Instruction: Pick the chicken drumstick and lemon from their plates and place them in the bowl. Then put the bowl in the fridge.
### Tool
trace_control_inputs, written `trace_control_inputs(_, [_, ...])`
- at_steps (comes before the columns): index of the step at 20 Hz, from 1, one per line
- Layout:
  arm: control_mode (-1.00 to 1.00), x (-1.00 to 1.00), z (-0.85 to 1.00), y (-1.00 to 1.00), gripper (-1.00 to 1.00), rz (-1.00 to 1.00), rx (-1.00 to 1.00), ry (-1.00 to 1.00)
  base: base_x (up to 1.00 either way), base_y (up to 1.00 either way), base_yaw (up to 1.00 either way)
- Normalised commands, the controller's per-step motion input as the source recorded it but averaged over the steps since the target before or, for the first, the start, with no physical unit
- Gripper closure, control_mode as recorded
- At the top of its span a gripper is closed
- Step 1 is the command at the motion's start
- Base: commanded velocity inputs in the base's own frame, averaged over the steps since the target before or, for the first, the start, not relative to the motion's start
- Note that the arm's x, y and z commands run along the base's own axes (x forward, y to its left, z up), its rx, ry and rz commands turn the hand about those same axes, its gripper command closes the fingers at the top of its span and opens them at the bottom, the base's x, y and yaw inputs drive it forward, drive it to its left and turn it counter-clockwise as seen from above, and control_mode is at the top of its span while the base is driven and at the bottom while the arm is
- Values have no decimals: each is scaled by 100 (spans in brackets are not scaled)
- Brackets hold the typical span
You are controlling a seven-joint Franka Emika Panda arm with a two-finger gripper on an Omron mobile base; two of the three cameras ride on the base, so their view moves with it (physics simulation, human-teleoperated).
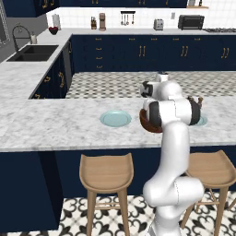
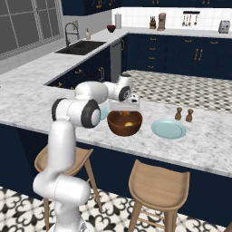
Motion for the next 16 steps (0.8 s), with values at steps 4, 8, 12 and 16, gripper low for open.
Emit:
trace_control_inputs(4, [-100,18,-51,-13,-100,0,1,2,0,0,0])
trace_control_inputs(8, [-100,24,-33,-3,-100,0,0,1,0,0,0])
trace_control_inputs(12, [-100,-72,0,-4,-100,-2,1,-2,0,0,0])
trace_control_inputs(16, [-100,-98,22,-6,-100,-9,2,-12,0,0,0])
